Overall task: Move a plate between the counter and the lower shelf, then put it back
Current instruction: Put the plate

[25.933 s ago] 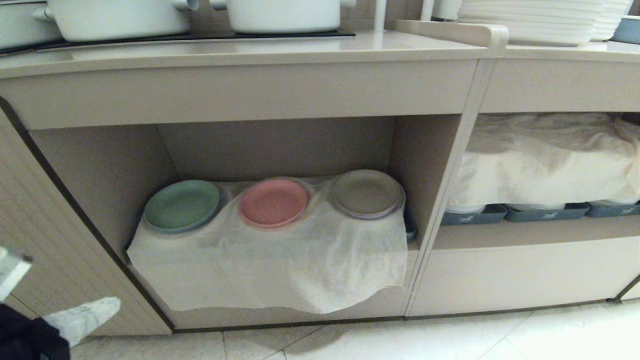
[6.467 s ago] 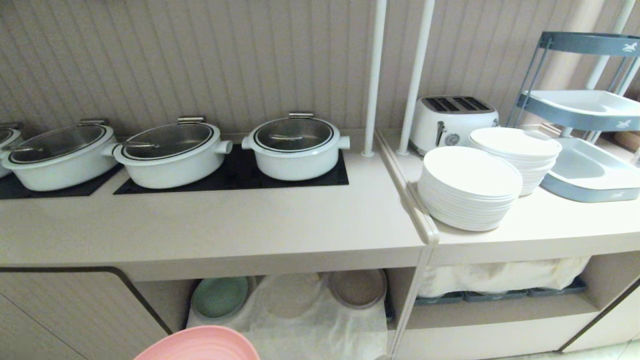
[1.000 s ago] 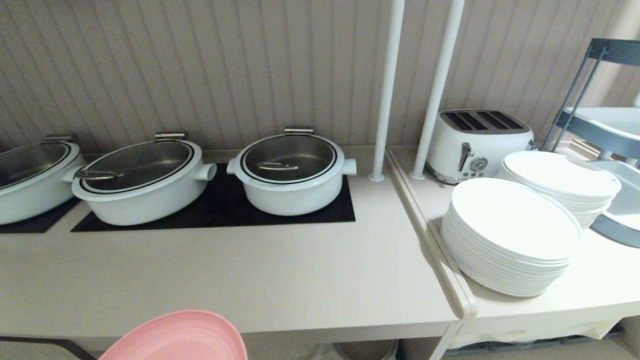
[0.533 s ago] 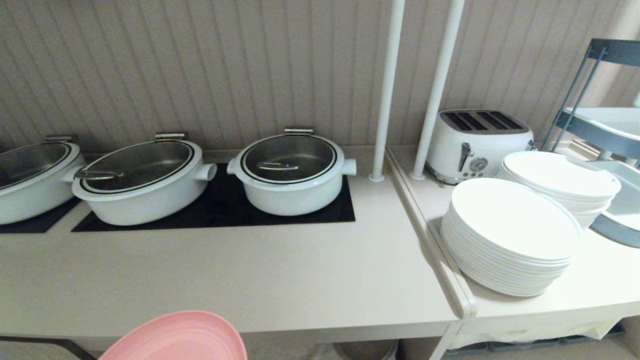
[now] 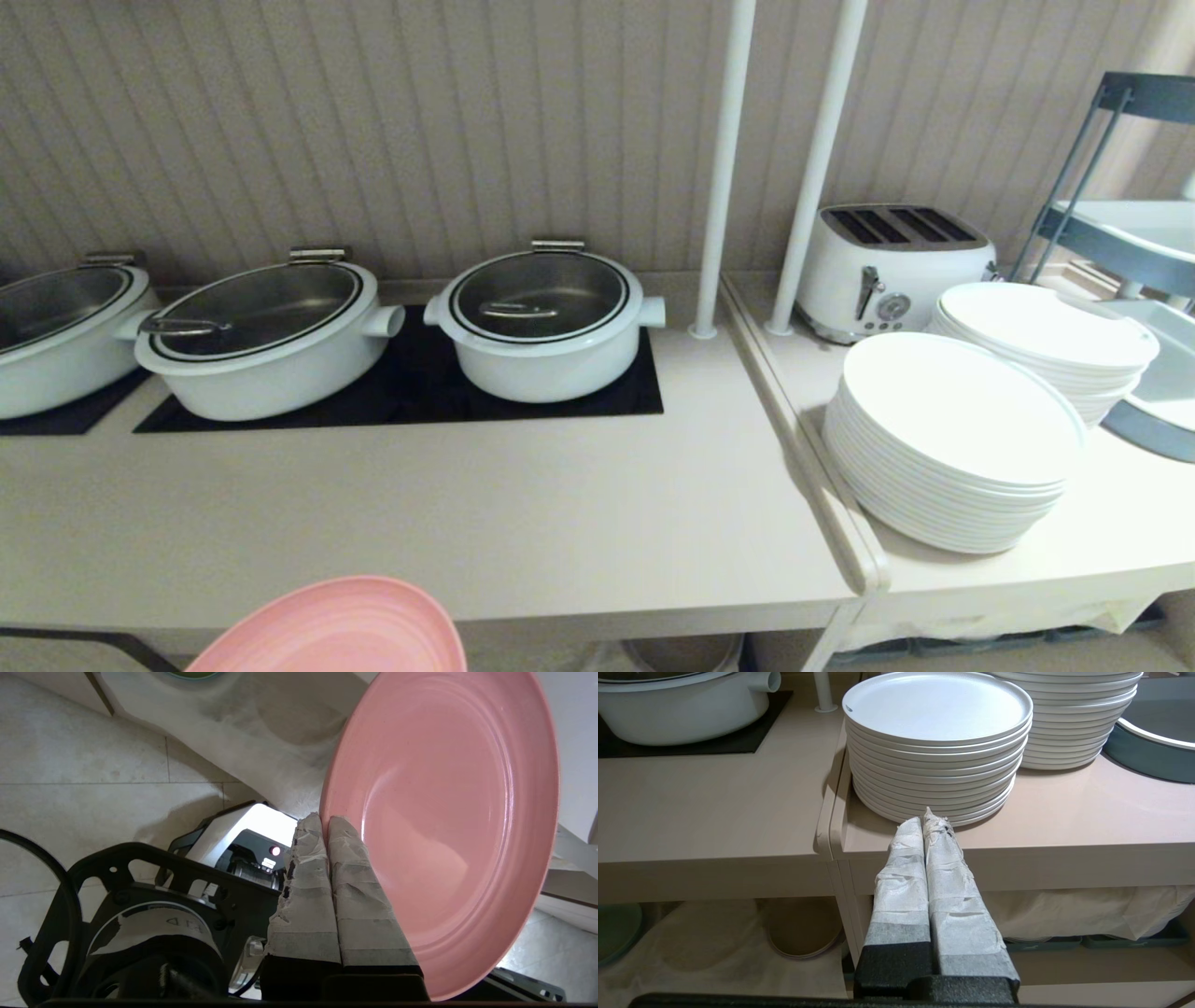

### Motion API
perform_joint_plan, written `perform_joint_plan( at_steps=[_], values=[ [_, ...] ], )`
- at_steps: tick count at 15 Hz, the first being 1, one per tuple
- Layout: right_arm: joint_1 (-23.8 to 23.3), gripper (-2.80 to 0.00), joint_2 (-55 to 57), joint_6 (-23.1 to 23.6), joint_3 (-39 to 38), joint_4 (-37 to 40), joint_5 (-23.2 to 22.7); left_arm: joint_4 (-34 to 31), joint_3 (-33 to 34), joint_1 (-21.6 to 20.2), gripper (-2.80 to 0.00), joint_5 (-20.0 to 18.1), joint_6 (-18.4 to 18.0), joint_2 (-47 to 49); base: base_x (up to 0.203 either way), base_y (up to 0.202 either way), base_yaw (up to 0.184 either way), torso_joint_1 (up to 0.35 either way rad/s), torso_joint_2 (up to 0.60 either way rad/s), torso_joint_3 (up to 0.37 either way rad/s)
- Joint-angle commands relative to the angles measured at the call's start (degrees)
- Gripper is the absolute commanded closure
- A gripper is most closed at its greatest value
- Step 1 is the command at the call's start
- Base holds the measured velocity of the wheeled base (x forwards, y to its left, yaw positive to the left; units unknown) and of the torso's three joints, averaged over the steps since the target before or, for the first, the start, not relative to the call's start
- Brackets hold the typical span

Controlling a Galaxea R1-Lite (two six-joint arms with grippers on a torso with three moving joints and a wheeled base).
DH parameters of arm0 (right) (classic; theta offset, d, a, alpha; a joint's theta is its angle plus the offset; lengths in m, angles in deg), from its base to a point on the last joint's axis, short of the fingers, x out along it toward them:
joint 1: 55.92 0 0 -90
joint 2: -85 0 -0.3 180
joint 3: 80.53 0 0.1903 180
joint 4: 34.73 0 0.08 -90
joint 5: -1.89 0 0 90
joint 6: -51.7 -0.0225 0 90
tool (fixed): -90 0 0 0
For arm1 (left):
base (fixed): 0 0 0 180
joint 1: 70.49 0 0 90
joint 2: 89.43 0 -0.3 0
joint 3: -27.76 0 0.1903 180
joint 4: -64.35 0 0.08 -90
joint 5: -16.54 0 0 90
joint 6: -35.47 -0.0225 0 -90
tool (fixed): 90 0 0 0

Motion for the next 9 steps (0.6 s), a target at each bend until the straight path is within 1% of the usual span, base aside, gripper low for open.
perform_joint_plan(
  at_steps=[1, 3, 9],
  values=[
    [0.0, 0.00, 0.1, 0.0, 0.0, 0.0, 0.0, 1.5, -1.0, 0.0, 0.00, 0.1, 0.3, 3.5, 0.000, 0.000, 0.000, 0.000, 0.00, 0.000],
    [0.0, 0.00, 0.1, 0.0, 0.0, 0.0, 0.0, 4.2, -1.5, 0.0, 0.00, 0.2, 0.2, 6.9, 0.000, 0.000, 0.000, 0.000, 0.00, 0.000],
    [0.0, 0.00, 0.1, 0.0, 0.0, 0.0, 0.0, 10.1, -6.3, 0.1, 0.00, 0.0, -0.2, 18.8, 0.000, 0.000, 0.000, 0.000, 0.00, 0.000]
  ],
)
